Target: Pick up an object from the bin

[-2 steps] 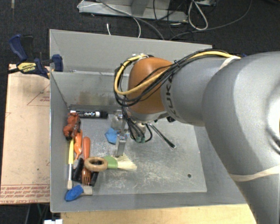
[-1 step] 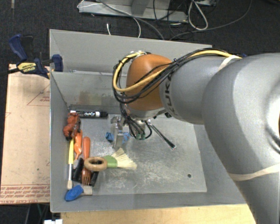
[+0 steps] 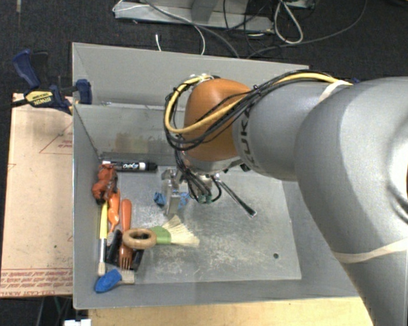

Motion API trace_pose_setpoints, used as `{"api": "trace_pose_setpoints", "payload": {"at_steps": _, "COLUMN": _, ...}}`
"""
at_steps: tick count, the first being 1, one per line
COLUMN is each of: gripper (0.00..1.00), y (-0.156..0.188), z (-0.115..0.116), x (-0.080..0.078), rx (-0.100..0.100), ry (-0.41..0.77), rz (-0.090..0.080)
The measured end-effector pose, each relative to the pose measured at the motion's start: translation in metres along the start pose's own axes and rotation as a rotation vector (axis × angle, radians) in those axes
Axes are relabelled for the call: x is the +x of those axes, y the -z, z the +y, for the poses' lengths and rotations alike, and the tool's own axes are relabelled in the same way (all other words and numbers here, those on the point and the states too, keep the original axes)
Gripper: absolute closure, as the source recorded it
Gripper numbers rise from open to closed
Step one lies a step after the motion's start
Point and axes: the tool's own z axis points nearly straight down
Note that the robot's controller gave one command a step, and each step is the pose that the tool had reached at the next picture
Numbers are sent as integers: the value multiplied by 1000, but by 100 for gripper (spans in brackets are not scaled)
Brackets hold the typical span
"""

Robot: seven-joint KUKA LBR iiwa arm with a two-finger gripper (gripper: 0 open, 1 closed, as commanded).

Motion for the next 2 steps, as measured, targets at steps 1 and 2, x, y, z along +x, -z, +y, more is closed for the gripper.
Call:
{"api": "trace_pose_setpoints", "payload": {"at_steps": 1, "gripper": 100, "y": 27, "z": 0, "x": 0, "rx": 0, "ry": 0, "rz": 0}}
{"api": "trace_pose_setpoints", "payload": {"at_steps": 2, "gripper": 100, "y": 52, "z": 1, "x": -1, "rx": -1, "ry": 0, "rz": -2}}
